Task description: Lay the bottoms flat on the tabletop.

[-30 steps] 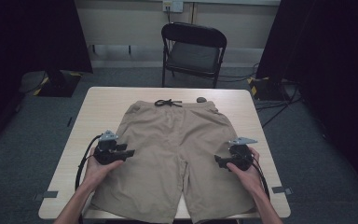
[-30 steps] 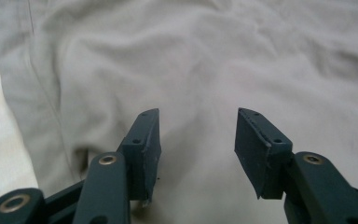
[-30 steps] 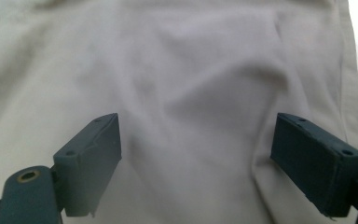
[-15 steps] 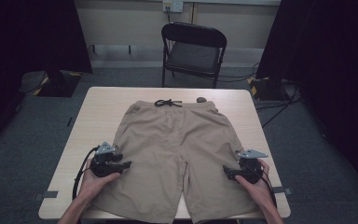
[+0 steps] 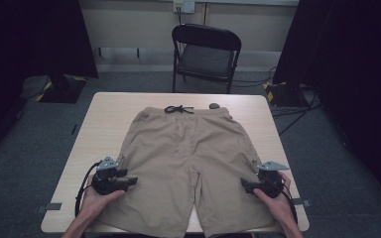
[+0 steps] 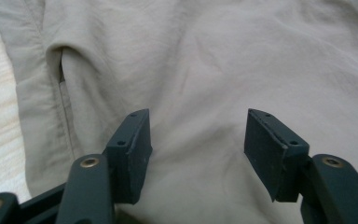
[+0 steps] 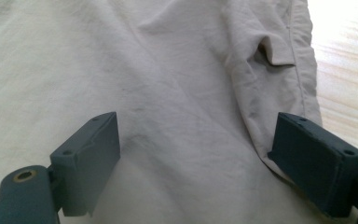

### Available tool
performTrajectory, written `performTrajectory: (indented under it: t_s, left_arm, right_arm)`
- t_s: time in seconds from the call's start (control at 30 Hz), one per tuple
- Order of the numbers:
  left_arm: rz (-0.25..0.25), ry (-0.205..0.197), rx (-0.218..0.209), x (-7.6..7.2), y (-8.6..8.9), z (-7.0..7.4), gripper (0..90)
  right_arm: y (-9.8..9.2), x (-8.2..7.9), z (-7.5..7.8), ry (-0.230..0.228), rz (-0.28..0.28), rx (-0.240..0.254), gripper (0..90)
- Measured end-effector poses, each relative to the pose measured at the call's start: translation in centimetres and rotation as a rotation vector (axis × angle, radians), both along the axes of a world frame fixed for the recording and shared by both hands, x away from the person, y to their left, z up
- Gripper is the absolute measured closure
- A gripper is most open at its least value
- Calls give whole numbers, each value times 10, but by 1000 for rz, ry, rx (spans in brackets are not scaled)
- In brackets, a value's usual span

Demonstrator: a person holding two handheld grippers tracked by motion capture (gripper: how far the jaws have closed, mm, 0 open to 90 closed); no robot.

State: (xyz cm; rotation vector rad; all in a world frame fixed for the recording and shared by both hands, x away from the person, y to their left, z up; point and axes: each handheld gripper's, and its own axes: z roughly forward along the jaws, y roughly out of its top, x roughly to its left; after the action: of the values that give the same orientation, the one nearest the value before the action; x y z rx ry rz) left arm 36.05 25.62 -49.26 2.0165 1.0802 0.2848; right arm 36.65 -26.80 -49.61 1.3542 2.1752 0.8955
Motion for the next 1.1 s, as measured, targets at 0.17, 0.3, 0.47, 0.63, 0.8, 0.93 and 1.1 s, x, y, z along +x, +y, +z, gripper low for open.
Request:
performTrajectory:
  t_s: [0.17, 0.3, 0.47, 0.63, 0.8, 0.93, 1.1]
  left_arm:
    - [19, 4, -44, -6, 12, 10, 336]
    - [42, 16, -13, -12, 28, 10, 326]
    - [108, 25, -29, -21, 49, 6, 324]
    - [166, 2, -54, -27, 67, 9, 308]
    - [210, 2, 16, -29, 77, 0, 309]
    - [210, -22, 42, -30, 77, -5, 311]
    - [201, -52, 71, -30, 70, -8, 254]
  right_arm:
    - [-6, -5, 7, 1, -37, 68, 145]
    - [-17, -13, 14, -17, -57, 82, 145]
    - [-35, -26, 14, -22, -109, 86, 146]
    - [-53, -32, 17, -54, -179, 118, 146]
    - [-66, -33, 6, -26, -228, 114, 146]
    - [-67, -32, 0, -9, -222, 85, 145]
    - [-64, -32, -1, -18, -223, 55, 143]
